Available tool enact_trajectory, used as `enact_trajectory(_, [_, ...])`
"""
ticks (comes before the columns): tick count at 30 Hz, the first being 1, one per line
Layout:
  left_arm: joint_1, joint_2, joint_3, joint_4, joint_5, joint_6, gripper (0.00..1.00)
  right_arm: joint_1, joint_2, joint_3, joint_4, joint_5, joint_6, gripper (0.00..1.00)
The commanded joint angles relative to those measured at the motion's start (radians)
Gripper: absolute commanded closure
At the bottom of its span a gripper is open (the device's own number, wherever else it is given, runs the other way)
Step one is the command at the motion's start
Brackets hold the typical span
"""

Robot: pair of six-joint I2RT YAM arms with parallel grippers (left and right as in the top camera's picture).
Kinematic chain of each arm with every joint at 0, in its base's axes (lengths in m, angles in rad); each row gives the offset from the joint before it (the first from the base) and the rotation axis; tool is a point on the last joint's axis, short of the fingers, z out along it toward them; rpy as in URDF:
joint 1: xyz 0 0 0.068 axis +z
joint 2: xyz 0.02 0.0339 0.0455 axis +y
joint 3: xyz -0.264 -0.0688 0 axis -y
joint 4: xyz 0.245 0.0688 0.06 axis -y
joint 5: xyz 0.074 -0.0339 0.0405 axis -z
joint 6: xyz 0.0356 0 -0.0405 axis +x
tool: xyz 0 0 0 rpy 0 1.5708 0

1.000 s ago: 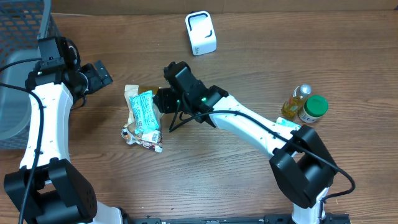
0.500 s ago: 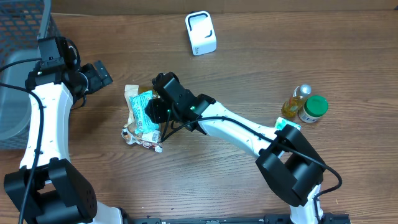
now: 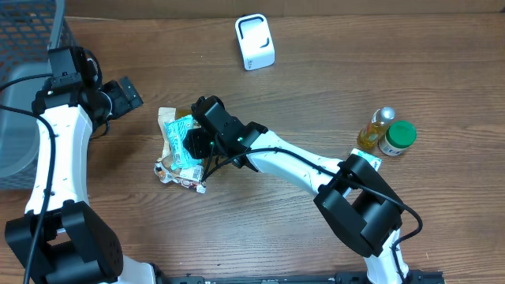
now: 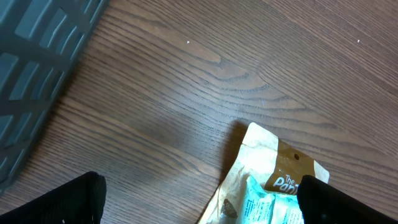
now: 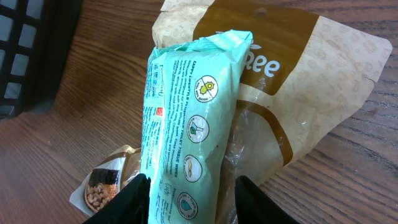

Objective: Scan the item barcode
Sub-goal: 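Pull the wipes pack right off the pouch with the right gripper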

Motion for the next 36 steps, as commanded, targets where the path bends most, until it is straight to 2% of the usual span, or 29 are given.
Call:
enact_trajectory(1, [-0.007,0.002,0.017,0.002,0.003,-0.006,0.00,0.006,0.020,0.004,0.009,-0.005,-0.006,0.59])
enact_trajectory(7, [-0.007,0.002,0.017,0.001,0.003,-0.006,0.01,0.008,0.045,0.004,0.023,-0.005,-0.006,0.62])
enact_trajectory(10, [-0.007,0.002,0.017,0.002,0.003,-0.006,0.00,0.008,0.059,0.004,0.023,-0.005,-0.006,0.67])
enact_trajectory(12, [-0.007,0.002,0.017,0.001,0.003,-0.006,0.00,0.008,0.059,0.004,0.023,-0.005,-0.006,0.74])
enact_trajectory(16, [-0.007,0.002,0.017,0.001,0.003,-0.006,0.00,0.008,0.058,0.006,0.023,-0.006,-0.006,0.96])
enact_trajectory(26, [-0.007,0.002,0.017,0.002,0.003,-0.006,0.00,-0.017,-0.122,0.009,-0.009,-0.031,-0.006,0.96])
enact_trajectory(36, [-0.010,0.002,0.017,0.001,0.003,-0.006,0.00,-0.158,-0.179,0.006,-0.305,0.006,0.010,0.96])
